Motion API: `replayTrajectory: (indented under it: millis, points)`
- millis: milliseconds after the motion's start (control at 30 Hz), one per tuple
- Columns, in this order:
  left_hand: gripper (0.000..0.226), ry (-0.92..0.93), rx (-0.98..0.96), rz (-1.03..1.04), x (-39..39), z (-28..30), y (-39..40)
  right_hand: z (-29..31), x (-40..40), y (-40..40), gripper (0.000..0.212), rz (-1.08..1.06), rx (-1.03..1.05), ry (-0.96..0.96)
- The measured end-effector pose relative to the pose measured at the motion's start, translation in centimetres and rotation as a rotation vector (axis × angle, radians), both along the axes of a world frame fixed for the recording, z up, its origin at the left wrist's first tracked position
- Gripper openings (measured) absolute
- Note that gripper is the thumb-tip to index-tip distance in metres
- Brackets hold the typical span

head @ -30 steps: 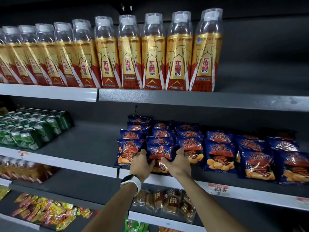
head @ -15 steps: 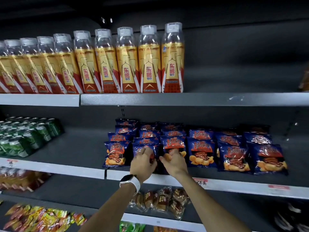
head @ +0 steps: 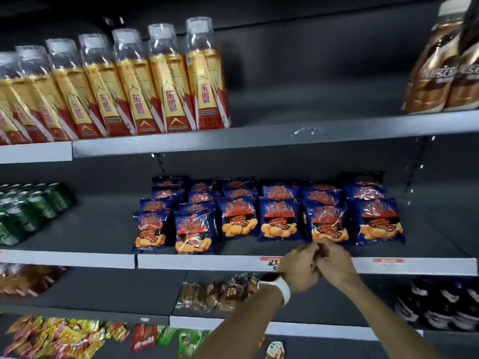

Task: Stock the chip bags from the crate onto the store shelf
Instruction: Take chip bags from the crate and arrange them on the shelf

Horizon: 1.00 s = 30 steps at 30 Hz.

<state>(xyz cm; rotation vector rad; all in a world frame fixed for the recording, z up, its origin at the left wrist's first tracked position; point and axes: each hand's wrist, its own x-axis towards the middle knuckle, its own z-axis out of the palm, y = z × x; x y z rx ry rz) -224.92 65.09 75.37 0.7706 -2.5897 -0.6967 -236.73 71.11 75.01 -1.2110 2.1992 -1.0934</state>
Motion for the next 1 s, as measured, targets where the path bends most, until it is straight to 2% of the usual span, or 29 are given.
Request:
replayTrajectory:
  millis: [100,233,333,467,533,600,700,800,1000]
  points:
    - [0.046,-0.001,0.025,-0.118,-5.0,-0.2,2.2,-0.4,-4.1,3.3,0.021,-0.087,-0.024,0.030]
    - [0.034,-0.011,0.045,-0.279,-12.3,-1.0,4.8,-0.8,-9.6,8.0,0.018,-0.272,-0.031,0.019]
    - [0.034,0.016,0.057,-0.401,-18.1,-1.5,7.3,-0.9,-13.7,11.5,0.022,-0.422,0.006,0.020]
    - [0.044,0.031,0.060,-0.585,-25.4,-1.5,11.0,0.1,-18.3,16.5,0.007,-0.601,0.033,0.045]
    - [0.044,0.043,0.068,-0.677,-28.8,-1.1,13.5,0.3,-20.4,19.4,0.026,-0.674,0.019,0.018]
    - [0.042,0.042,0.084,-0.743,-31.8,-0.6,16.3,0.3,-22.4,22.4,0.031,-0.783,-0.032,-0.015]
    - [0.035,0.079,0.111,-0.898,-35.3,-0.1,21.0,1.2,-23.9,26.9,0.012,-0.939,-0.003,0.040]
    - [0.024,0.101,0.150,-1.043,-38.1,-0.1,25.9,1.5,-25.1,31.8,0.008,-1.079,-0.025,0.032]
    - [0.040,0.044,0.140,-1.217,-43.2,-0.4,35.4,1.5,-27.5,41.1,0.008,-1.234,-0.070,0.054]
